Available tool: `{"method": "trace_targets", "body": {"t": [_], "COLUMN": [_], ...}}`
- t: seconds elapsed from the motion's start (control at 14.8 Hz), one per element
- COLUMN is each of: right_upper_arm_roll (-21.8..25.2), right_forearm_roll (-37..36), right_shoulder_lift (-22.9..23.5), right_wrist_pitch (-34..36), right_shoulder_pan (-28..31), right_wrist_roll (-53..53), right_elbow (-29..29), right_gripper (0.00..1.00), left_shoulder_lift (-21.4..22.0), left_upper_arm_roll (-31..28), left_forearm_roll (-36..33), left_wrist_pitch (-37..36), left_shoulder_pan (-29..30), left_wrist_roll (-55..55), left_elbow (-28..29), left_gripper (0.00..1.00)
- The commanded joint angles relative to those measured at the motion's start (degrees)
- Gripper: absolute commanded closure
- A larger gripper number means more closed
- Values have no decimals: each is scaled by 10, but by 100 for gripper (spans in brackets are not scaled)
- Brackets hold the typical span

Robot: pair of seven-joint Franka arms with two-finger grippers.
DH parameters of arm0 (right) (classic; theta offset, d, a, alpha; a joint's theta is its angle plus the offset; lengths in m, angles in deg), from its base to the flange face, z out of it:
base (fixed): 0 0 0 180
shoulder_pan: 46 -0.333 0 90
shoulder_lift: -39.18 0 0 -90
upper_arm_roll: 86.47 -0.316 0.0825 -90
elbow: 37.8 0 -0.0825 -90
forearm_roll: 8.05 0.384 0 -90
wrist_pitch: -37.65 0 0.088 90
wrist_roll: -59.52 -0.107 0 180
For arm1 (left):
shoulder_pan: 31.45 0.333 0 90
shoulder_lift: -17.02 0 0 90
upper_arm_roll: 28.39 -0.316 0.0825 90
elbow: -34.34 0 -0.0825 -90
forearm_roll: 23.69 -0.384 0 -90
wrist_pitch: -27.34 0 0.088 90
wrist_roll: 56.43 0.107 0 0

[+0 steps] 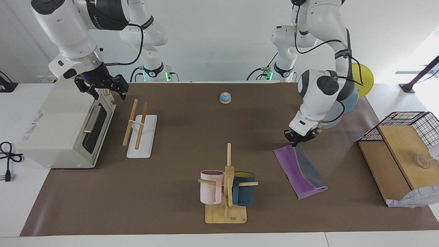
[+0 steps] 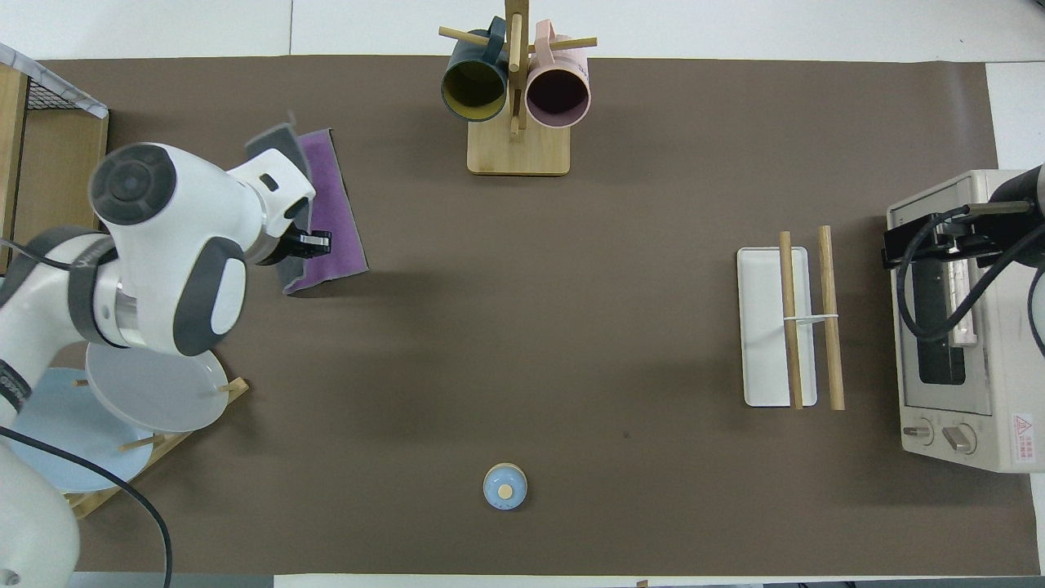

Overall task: Fold towel and hang on rack
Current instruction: 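Lift the towel edge with the left gripper and fold it over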

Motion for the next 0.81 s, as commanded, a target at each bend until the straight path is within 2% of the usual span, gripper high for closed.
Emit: {"method": "trace_targets", "body": {"t": [0.0,0.07,0.13,0.2,0.54,0.67,0.74], "right_upper_arm_roll": [-4,-4,-4,-4,-4,-4,-4], "right_forearm_roll": [11,11,11,11,11,11,11], "right_shoulder_lift": [-7,-7,-7,-7,-8,-8,-8], "right_wrist_pitch": [10,10,10,10,10,10,10], "right_shoulder_pan": [8,8,8,8,8,8,8], "right_wrist_roll": [9,9,9,9,9,9,9], "right_elbow": [-5,-5,-5,-5,-5,-5,-5], "right_gripper": [0,0,0,0,0,0,0], "left_shoulder_lift": [35,35,34,34,25,19,15], "left_upper_arm_roll": [-9,-9,-8,-8,-7,-5,-6], "left_forearm_roll": [-16,-15,-16,-15,-12,21,59], "left_wrist_pitch": [49,50,50,51,36,41,44], "left_shoulder_pan": [-4,-4,-1,-2,42,75,82], "left_wrist_roll": [-14,-14,-14,-16,-6,19,54], "left_elbow": [70,70,69,67,41,40,34], "left_gripper": [100,90,48,1,0,0,0]}}
